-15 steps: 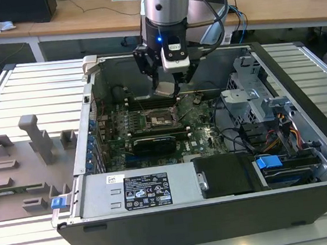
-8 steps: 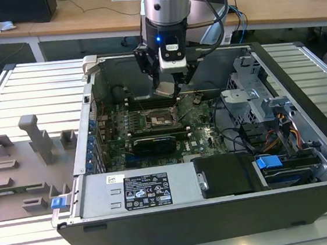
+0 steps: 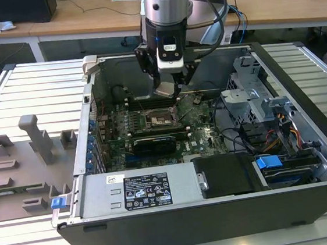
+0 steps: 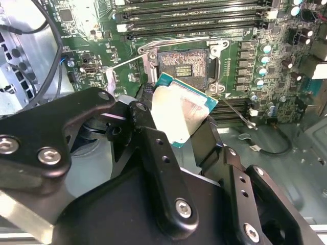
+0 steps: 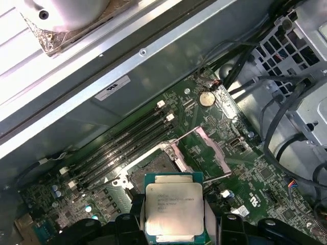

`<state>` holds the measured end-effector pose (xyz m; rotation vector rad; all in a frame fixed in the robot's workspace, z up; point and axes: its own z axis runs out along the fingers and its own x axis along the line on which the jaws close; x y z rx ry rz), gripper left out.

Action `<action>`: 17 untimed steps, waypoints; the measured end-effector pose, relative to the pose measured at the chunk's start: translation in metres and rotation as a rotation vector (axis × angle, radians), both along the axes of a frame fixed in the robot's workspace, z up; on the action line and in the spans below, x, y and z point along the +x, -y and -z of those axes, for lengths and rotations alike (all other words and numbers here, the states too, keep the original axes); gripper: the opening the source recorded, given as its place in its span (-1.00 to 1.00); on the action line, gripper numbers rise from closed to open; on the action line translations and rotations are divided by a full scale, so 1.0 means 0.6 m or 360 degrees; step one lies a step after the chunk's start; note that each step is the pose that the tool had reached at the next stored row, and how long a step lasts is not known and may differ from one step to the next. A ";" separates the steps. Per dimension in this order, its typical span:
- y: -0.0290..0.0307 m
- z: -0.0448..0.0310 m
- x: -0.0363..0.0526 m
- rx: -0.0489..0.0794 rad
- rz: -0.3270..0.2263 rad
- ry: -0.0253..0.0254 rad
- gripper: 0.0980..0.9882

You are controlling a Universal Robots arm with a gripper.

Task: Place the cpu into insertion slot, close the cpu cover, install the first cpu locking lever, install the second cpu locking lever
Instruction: 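Place the cpu into insertion slot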

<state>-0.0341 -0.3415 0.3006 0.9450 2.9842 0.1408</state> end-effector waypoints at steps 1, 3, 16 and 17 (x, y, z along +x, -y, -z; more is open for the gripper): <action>0.0000 0.000 0.000 0.0000 0.0016 0.00000 0.00; 0.0000 0.000 0.000 0.0000 0.0035 0.00000 0.00; 0.0000 0.000 0.000 0.0000 0.0187 0.00000 0.00; 0.0000 0.001 0.000 0.0000 0.0197 0.00000 0.00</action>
